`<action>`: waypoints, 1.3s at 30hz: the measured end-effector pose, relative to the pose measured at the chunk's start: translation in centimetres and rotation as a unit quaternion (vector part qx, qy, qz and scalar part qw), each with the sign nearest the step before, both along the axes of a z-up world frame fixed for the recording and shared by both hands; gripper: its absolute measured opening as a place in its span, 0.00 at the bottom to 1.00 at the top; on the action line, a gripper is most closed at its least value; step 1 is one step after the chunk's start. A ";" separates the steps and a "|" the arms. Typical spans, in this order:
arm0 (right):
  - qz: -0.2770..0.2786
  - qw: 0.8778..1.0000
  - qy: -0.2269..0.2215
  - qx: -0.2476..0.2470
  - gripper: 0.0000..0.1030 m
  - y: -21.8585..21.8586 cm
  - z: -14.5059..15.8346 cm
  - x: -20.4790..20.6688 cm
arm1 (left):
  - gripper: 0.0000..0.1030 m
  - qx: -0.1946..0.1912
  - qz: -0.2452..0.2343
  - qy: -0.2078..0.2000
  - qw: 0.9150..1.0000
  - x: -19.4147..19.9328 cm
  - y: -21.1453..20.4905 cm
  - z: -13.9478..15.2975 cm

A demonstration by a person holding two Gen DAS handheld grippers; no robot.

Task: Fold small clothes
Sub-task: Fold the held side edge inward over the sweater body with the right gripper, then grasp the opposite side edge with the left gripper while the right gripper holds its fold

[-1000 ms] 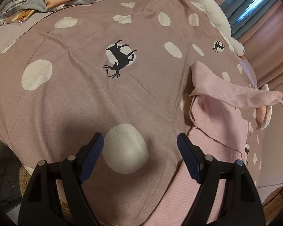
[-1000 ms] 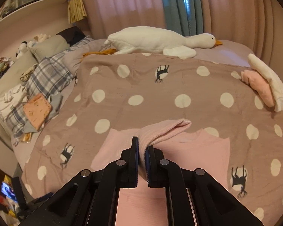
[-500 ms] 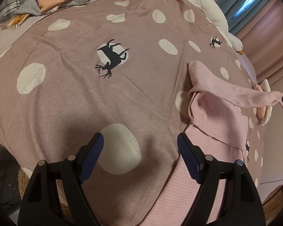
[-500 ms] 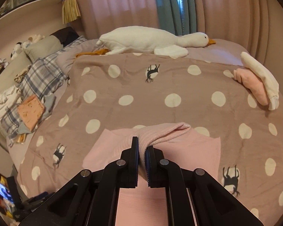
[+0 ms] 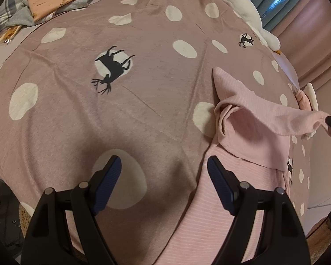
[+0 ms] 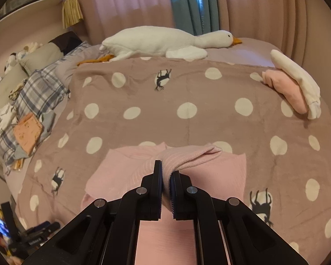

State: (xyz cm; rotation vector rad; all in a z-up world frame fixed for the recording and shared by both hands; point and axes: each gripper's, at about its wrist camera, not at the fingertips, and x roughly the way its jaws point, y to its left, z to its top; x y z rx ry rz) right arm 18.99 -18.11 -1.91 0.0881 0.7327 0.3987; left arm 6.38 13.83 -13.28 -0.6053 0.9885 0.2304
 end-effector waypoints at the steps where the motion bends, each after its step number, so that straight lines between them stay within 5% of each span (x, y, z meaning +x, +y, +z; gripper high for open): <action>1: -0.002 1.000 0.001 -0.001 0.08 -0.2 -0.2 0.1 | 0.78 -0.001 -0.001 0.000 1.000 0.2 0.0 0.0; 13: -0.026 0.999 0.041 -0.012 0.08 -3.0 -3.9 1.6 | 0.78 0.011 -0.010 -0.017 1.000 2.8 -0.5 2.6; 28: -0.057 0.992 0.107 -0.034 0.08 -5.4 -10.0 2.8 | 0.75 0.011 -0.069 -0.006 0.998 8.0 -3.4 2.4; 31: -0.061 0.991 0.117 -0.036 0.08 -5.8 -11.1 2.8 | 0.67 0.017 -0.079 -0.011 0.997 9.4 -4.0 2.5; 34: -0.065 0.989 0.126 -0.036 0.08 -6.2 -12.0 2.9 | 0.50 0.013 -0.098 -0.017 0.995 11.2 -4.7 2.1; 36: -0.067 0.988 0.132 -0.033 0.08 -6.5 -12.6 2.9 | 0.30 0.009 -0.110 -0.010 0.994 12.7 -5.3 1.5; 39: -0.069 0.987 0.140 -0.031 0.08 -6.7 -13.4 3.0 | 0.21 -0.015 -0.116 -0.007 0.993 14.2 -6.0 0.3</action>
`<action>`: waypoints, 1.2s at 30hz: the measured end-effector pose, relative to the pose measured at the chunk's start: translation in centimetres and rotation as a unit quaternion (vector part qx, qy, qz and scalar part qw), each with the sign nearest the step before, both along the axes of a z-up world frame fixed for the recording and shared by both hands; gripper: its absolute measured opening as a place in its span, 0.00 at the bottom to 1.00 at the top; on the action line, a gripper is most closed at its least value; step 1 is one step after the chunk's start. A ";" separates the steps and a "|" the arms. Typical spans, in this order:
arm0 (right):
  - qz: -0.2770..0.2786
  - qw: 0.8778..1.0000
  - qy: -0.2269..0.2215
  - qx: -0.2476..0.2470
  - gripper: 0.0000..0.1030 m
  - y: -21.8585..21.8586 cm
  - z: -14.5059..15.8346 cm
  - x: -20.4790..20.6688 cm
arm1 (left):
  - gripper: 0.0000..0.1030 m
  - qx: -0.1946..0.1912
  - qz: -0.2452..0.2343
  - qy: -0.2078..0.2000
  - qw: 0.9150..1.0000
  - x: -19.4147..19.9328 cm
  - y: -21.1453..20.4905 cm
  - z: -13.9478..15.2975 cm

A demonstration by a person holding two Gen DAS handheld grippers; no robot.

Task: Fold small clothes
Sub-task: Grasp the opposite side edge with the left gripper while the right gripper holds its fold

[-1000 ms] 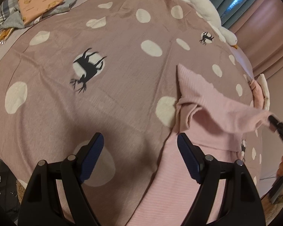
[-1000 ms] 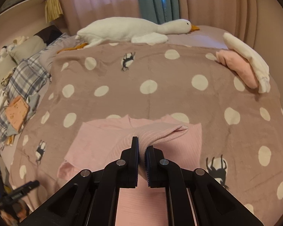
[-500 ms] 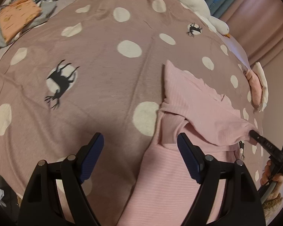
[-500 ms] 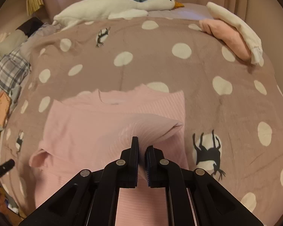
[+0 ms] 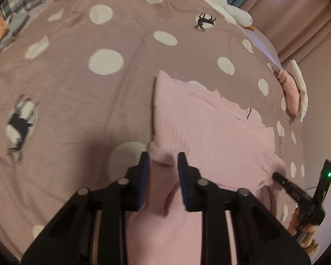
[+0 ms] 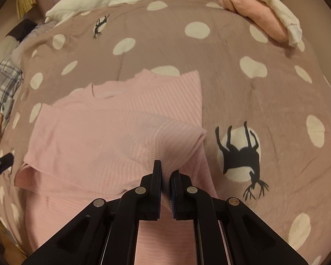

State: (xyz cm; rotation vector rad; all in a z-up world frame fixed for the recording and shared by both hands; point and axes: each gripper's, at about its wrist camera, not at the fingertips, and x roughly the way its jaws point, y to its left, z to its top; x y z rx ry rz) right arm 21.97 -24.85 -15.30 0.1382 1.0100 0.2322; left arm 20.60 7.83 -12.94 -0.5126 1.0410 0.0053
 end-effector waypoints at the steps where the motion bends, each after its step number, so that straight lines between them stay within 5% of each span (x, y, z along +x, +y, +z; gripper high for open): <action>1: 0.000 1.000 0.002 0.000 0.08 -0.1 -0.2 0.0 | 0.21 -0.011 -0.005 0.003 1.000 0.3 -0.1 -0.3; 3: 0.000 1.000 0.006 -0.002 0.08 0.0 -0.5 0.0 | 0.21 -0.026 -0.016 0.014 0.999 0.9 -0.7 -1.3; 8: 0.001 1.000 0.009 -0.006 0.08 -0.1 -1.0 0.1 | 0.21 0.014 -0.020 0.037 0.999 1.8 -1.6 -3.1; 20: -0.013 1.000 0.018 -0.010 0.08 -0.6 -2.2 0.3 | 0.22 0.019 -0.020 0.028 0.999 1.6 -1.3 -3.9; 29: -0.035 0.998 0.016 0.045 0.08 -3.6 -1.1 0.1 | 0.24 0.022 -0.019 0.019 0.999 1.3 -1.5 -4.0; 36: -0.044 0.997 0.025 0.064 0.25 -3.8 -1.5 1.4 | 0.24 0.016 -0.015 0.020 1.000 1.2 -1.3 -4.1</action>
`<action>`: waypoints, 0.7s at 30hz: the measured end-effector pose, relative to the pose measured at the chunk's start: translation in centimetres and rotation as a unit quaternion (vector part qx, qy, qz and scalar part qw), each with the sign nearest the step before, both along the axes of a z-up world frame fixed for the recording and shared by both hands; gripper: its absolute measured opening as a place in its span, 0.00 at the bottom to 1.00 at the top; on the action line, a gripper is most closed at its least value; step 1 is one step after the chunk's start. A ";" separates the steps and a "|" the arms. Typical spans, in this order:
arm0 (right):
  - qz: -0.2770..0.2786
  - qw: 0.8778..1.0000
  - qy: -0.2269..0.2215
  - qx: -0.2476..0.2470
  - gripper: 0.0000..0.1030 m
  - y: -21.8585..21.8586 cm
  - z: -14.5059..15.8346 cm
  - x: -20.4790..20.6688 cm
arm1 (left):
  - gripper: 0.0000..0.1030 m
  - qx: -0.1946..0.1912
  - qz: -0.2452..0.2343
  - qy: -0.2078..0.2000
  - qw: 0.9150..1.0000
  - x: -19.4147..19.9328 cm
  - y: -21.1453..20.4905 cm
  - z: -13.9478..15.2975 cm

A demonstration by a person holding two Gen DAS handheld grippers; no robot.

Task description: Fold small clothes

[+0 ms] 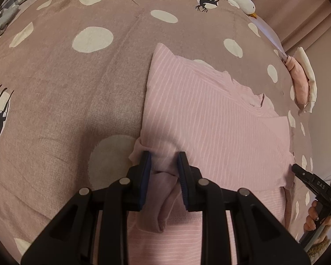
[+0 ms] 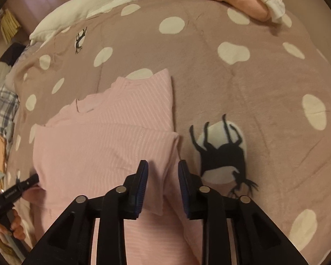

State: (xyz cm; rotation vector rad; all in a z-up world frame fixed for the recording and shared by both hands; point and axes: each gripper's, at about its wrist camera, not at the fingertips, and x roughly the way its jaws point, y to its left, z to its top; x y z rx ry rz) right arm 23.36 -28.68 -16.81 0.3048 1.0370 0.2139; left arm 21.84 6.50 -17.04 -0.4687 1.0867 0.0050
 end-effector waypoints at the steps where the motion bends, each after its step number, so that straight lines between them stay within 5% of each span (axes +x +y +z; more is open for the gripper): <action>1: -0.001 1.000 0.004 0.004 0.25 0.1 -0.3 0.2 | 0.24 -0.001 0.001 0.000 1.000 0.0 0.0 0.0; 3: -0.006 1.000 0.005 0.006 0.25 0.5 -0.8 0.6 | 0.24 -0.001 0.000 -0.002 1.000 -0.1 0.0 0.0; 6: -0.002 1.000 0.001 -0.020 0.07 1.4 -1.1 0.8 | 0.25 0.006 -0.005 -0.007 1.000 -0.4 -0.1 0.1; 16: -0.004 0.995 -0.095 -0.044 0.06 0.9 4.8 -0.6 | 0.26 -0.008 0.002 -0.001 1.000 -0.6 0.5 0.1; 21: -0.006 0.995 -0.074 -0.067 0.06 1.2 3.4 0.6 | 0.25 -0.007 0.002 -0.001 1.000 -0.7 0.5 0.1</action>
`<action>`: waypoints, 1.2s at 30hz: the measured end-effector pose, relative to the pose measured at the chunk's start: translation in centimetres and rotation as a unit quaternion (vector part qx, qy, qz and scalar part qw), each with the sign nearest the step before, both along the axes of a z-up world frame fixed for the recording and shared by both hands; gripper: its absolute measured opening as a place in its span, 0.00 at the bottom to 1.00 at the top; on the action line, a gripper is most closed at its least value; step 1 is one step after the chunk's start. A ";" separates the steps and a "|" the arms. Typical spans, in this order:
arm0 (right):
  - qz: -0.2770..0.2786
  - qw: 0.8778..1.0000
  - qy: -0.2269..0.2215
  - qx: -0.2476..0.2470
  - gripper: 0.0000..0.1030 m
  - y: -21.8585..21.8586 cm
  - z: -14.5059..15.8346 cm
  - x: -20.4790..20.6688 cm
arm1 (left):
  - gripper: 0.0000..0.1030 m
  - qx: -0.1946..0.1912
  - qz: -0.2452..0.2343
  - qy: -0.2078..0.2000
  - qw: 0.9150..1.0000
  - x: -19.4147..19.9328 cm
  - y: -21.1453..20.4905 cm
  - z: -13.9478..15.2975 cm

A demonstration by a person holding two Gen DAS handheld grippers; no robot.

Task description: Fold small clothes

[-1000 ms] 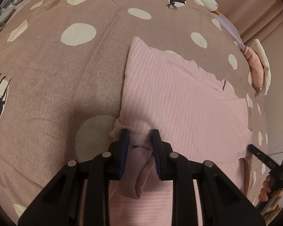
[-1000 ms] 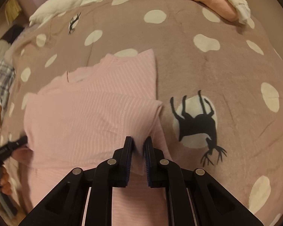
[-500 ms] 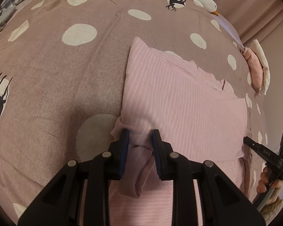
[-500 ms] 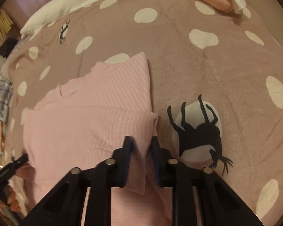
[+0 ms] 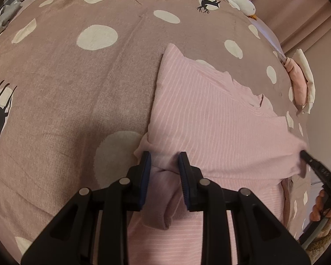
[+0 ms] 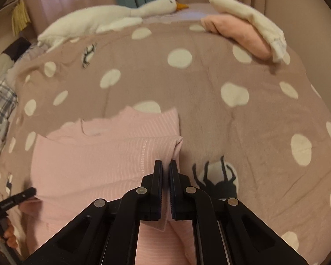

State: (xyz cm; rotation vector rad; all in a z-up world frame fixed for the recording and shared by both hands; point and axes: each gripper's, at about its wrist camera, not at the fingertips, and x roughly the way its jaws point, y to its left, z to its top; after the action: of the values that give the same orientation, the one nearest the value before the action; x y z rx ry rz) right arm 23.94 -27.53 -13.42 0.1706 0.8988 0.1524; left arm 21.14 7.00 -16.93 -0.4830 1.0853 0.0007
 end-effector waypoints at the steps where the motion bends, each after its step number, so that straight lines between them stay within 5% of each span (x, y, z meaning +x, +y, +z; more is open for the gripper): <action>1: -0.002 1.000 0.007 -0.003 0.06 0.0 -0.6 0.1 | 0.25 -0.001 0.000 0.001 1.000 0.0 0.0 0.0; 8: -0.006 0.999 0.049 -0.020 0.06 0.5 -4.4 0.1 | 0.26 -0.003 -0.002 0.007 1.000 0.2 0.1 -0.2; 22: -0.010 0.999 0.049 -0.017 0.06 0.6 -5.2 0.0 | 0.27 0.002 0.012 0.017 1.000 0.5 -0.1 -0.4; 36: -0.012 0.999 0.040 -0.025 0.06 0.8 -5.5 -0.2 | 0.45 0.028 0.001 0.007 1.000 0.7 -1.3 -0.5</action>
State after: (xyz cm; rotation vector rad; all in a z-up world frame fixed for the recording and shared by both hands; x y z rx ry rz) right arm 23.70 -26.74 -18.88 0.1417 0.9794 0.1014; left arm 21.85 5.72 -17.44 -0.4338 1.0949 0.0372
